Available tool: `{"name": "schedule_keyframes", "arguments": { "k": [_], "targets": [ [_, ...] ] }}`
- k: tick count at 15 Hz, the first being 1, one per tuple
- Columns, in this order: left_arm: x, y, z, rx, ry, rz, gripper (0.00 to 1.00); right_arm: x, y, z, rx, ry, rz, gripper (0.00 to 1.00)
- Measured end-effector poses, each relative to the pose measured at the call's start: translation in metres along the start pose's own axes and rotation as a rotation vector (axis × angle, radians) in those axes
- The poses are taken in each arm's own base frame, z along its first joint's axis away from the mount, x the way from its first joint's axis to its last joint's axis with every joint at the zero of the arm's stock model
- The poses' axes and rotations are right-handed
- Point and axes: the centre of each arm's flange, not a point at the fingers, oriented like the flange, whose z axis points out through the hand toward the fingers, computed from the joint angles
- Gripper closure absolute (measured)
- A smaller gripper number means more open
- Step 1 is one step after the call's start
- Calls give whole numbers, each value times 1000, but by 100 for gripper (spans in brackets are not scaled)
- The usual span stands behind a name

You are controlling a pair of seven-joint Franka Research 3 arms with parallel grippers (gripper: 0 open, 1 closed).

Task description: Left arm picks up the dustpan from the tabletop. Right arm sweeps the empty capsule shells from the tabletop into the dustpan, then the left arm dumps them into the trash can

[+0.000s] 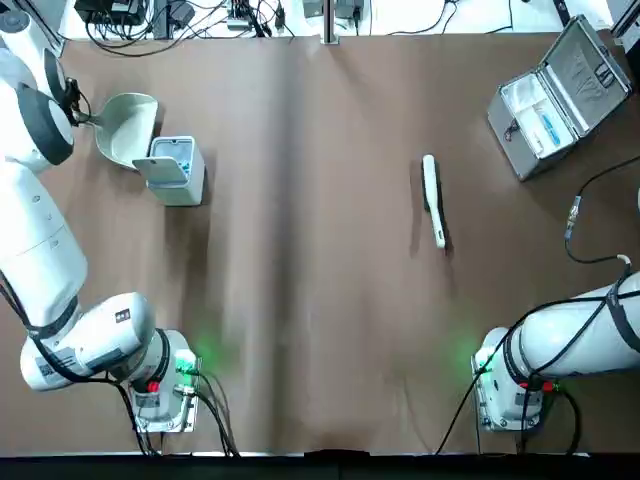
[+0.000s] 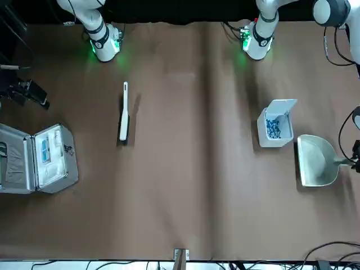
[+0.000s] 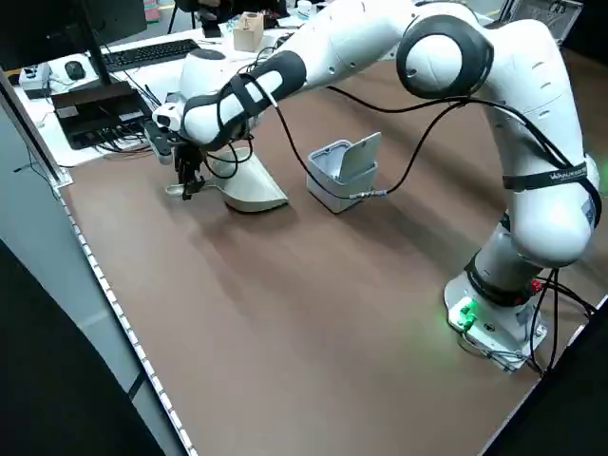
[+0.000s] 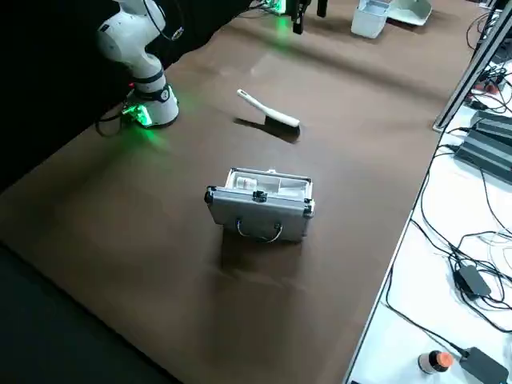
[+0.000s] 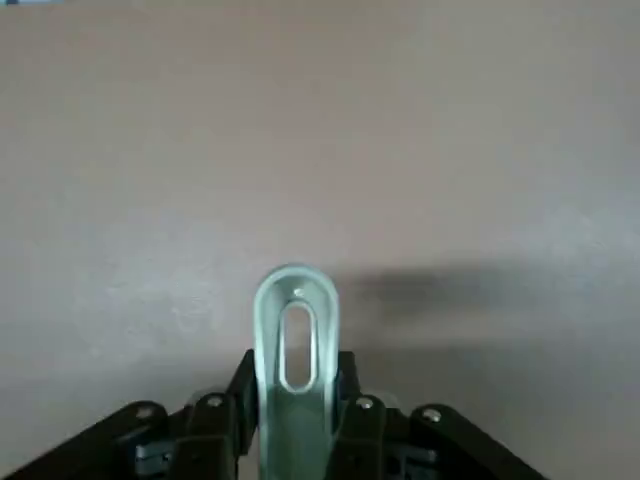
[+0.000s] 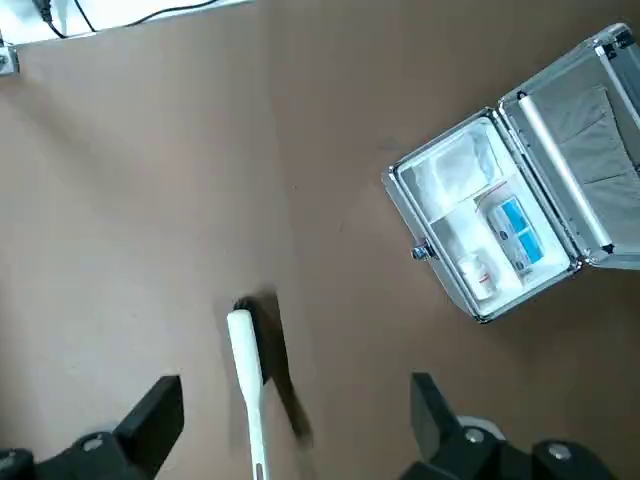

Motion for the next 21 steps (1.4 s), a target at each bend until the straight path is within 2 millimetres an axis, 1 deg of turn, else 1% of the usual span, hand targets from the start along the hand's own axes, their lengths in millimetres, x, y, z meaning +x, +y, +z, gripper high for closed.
{"name": "schedule_keyframes", "arguments": {
  "k": [2, 7, 11, 12, 13, 16, 17, 18, 20, 21],
  "targets": [
    [1, -6, 1, -4, 4, -5, 67, 1, -1, 1, 7, -4, 0, 0],
    [-4, -22, 18, -39, 24, -12, 67, 3, 0, 6, 12, -13, 5, 0],
    [-4, -22, 18, -41, 26, -14, 66, 4, 1, 7, 12, -15, 6, 0],
    [-4, -22, 18, -42, 26, -14, 63, 4, 1, 7, 12, -16, 6, 0],
    [-3, -22, 17, -43, 27, -14, 56, 4, 1, 8, 12, -16, 6, 0],
    [-2, -19, 11, -57, 34, -14, 29, 4, 1, 8, 12, -15, 6, 0],
    [0, -17, 6, -65, 38, -14, 20, 4, 1, 8, 12, -15, 6, 0],
    [6, -11, -16, -90, 50, -17, 0, 4, 1, 8, 12, -14, 6, 0],
    [13, -6, -53, -86, 42, 27, 0, 5, 2, 8, 12, -14, 8, 0],
    [14, -4, -78, -78, 32, 73, 0, 5, 3, 8, 12, -14, 10, 0]
  ]
}}
